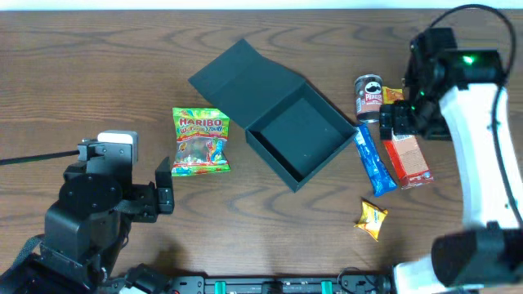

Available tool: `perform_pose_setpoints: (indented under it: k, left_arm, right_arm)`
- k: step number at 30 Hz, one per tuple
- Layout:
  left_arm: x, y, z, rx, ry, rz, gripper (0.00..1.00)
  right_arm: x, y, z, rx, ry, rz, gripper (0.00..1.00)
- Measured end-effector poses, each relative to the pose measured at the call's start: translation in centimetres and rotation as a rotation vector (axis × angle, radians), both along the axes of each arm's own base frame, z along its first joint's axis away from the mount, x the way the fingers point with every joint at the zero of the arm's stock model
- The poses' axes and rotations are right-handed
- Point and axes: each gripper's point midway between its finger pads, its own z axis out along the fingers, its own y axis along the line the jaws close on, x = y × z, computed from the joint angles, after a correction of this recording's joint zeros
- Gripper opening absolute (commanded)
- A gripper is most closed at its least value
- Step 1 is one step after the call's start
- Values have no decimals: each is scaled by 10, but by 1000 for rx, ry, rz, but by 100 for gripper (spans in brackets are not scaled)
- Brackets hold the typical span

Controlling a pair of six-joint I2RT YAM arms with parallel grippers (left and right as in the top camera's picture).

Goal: Pack container
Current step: 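Reach the right gripper down to the red biscuit box and grasp it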

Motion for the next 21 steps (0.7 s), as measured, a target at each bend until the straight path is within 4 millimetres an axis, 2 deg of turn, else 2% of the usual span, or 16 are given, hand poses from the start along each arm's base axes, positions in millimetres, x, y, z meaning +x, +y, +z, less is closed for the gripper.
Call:
perform_pose_setpoints:
  k: [3,8,13,18,21]
  left_arm:
    - [0,0,0,0,0,0,95]
    - [0,0,0,0,0,0,95]
    - [0,0,0,0,0,0,95]
    - [0,0,0,0,0,0,95]
    - [0,0,0,0,0,0,95]
  right_arm:
    - [5,-4,-25,27,94,25,99]
    - [3,-19,-44,83,146,76,99]
    - [3,-36,-49,133,136,135,99]
    - [10,-69,-51,132,82,101,99]
    - [17,-80,-61,126,67,146,99]
